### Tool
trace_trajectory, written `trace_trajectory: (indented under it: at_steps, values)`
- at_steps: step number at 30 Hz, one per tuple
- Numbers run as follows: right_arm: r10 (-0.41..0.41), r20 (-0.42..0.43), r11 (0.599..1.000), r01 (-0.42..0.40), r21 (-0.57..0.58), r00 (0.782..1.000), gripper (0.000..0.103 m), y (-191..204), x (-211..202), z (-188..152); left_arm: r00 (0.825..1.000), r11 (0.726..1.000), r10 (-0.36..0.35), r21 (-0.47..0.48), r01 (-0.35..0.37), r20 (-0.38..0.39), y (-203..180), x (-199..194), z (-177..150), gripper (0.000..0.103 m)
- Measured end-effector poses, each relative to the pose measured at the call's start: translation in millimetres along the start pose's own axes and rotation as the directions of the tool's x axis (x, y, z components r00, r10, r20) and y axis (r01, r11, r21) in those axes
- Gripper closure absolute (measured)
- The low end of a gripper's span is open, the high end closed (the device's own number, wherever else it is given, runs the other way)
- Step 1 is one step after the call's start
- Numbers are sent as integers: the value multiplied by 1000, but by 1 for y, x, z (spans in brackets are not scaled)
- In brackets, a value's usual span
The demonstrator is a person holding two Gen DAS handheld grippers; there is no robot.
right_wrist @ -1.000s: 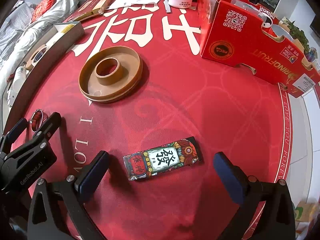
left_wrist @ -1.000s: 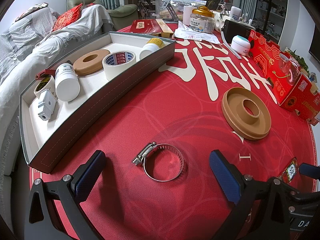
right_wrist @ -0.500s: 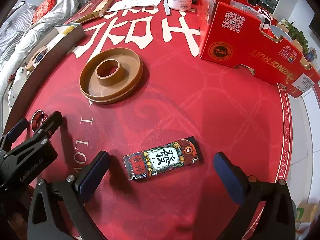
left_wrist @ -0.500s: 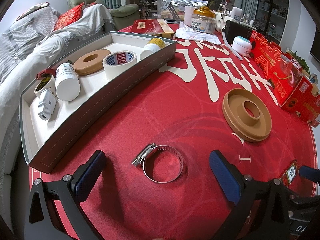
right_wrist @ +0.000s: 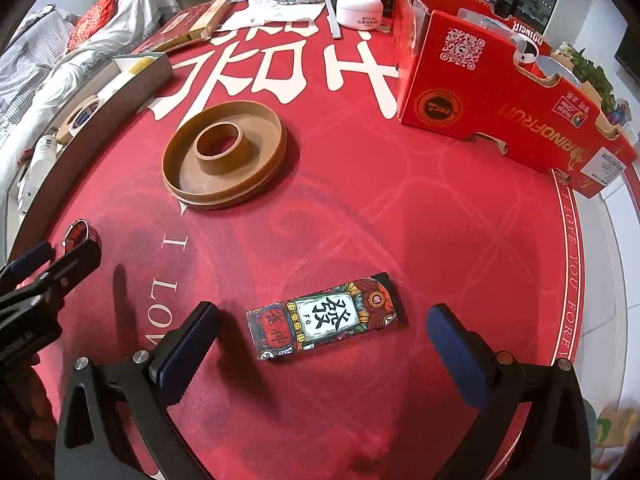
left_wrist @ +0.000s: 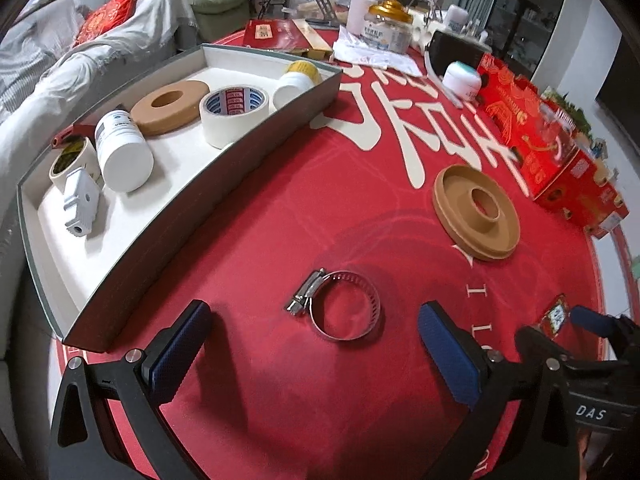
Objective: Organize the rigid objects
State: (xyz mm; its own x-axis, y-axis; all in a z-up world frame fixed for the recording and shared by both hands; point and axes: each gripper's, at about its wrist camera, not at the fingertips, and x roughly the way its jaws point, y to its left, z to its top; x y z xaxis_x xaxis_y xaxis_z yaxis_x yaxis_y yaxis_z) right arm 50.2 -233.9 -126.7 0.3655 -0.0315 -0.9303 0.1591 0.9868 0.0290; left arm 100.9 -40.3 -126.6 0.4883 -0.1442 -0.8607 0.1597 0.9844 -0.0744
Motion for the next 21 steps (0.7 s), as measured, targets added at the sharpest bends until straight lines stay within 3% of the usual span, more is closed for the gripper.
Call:
trace_trajectory:
  at_steps: [5, 21]
  values:
    - [0, 6, 1000, 0, 0, 1000, 0, 0, 0, 0, 998, 996, 68, 57, -68, -8, -13, 7, 0, 0]
    - [-1, 0, 1000, 1, -1, 1000, 0, 1, 1, 0, 997, 996, 70, 55, -69, -13, -16, 11, 5, 0]
